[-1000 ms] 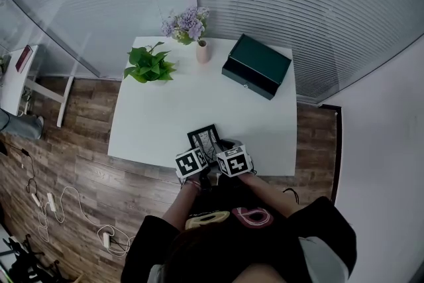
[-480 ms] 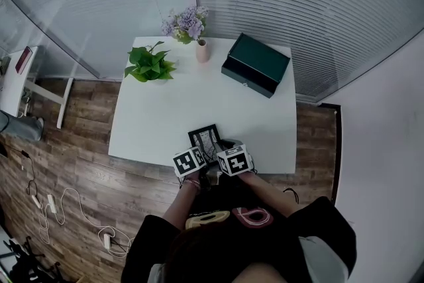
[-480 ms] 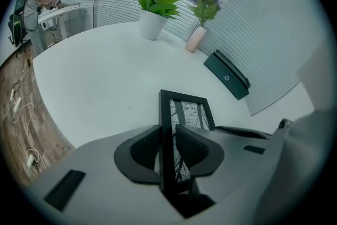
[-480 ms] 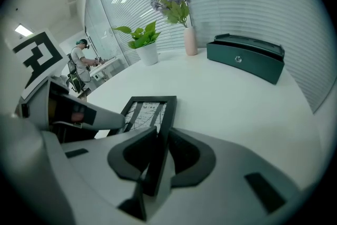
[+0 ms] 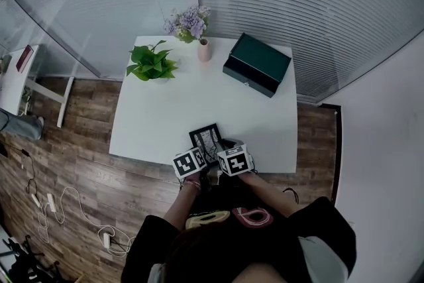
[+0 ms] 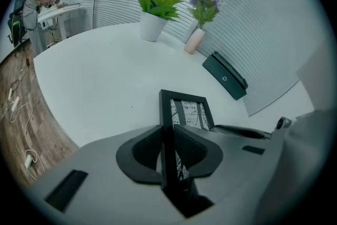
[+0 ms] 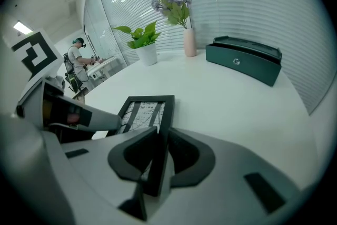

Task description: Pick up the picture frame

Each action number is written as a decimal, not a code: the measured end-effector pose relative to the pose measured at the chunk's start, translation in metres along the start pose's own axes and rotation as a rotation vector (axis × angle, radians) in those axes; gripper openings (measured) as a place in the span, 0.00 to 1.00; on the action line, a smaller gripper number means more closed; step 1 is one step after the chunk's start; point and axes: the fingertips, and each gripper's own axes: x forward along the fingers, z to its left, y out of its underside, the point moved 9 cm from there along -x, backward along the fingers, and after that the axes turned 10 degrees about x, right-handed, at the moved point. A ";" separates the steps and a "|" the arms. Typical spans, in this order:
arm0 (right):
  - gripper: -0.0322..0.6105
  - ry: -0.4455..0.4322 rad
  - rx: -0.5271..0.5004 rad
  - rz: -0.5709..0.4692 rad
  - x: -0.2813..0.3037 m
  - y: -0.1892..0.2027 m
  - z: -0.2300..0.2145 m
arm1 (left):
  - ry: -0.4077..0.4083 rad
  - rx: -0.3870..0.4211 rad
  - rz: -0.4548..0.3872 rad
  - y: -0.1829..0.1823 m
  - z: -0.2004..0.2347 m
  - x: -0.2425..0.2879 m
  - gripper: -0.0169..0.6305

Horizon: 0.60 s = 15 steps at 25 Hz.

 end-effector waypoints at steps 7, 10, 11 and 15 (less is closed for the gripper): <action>0.16 0.001 -0.001 -0.030 -0.006 -0.005 0.004 | -0.002 0.045 -0.037 -0.006 -0.003 -0.009 0.15; 0.16 0.012 -0.005 -0.061 -0.009 -0.010 0.006 | 0.000 0.065 -0.064 -0.011 -0.005 -0.012 0.15; 0.16 0.016 -0.008 -0.071 -0.011 -0.012 0.007 | 0.002 0.070 -0.076 -0.014 -0.005 -0.014 0.15; 0.16 0.027 -0.038 -0.130 -0.020 -0.024 0.012 | 0.022 0.080 -0.131 -0.024 -0.008 -0.023 0.15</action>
